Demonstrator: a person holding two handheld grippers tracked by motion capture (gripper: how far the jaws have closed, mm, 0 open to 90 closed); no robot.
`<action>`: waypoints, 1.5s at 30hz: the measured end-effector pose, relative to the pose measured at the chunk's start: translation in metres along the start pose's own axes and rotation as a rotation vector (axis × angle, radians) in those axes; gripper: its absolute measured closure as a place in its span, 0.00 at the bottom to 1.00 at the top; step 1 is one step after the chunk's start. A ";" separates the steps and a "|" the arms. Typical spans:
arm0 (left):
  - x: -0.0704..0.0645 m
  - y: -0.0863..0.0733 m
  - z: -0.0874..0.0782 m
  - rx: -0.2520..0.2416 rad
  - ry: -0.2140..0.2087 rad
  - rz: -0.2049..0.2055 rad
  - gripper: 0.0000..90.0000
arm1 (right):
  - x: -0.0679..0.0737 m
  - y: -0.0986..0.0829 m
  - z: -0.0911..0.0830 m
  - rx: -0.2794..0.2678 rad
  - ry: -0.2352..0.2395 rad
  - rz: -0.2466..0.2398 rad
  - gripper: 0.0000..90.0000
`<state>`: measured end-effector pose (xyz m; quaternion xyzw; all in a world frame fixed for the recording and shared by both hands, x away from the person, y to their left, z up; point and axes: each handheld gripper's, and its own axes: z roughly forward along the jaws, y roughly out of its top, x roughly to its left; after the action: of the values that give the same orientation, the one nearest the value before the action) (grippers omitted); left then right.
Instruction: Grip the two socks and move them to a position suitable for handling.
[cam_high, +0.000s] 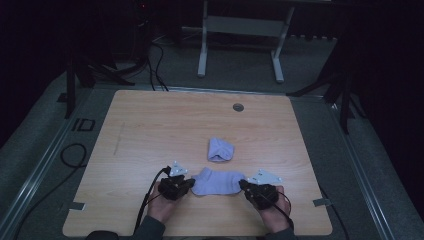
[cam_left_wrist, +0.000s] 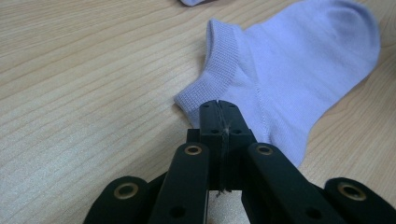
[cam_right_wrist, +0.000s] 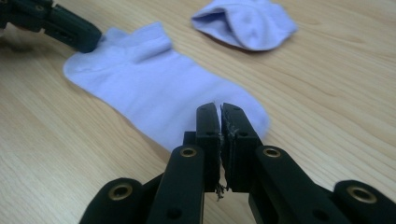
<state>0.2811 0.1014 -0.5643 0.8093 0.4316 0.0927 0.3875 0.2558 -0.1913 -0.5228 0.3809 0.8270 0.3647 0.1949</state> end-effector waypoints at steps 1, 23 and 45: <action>0.000 0.000 0.000 -0.001 0.000 -0.001 1.00 | -0.002 -0.001 -0.003 -0.006 -0.006 0.001 0.96; 0.010 0.004 -0.014 -0.067 -0.005 0.032 0.81 | -0.045 0.050 0.046 0.033 -0.018 0.013 0.89; 0.025 0.005 -0.014 -0.047 0.071 0.010 0.77 | -0.088 0.083 0.131 0.178 0.027 0.191 0.70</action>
<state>0.2930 0.1266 -0.5558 0.7983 0.4387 0.1334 0.3905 0.4308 -0.1633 -0.5423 0.4689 0.8185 0.3120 0.1137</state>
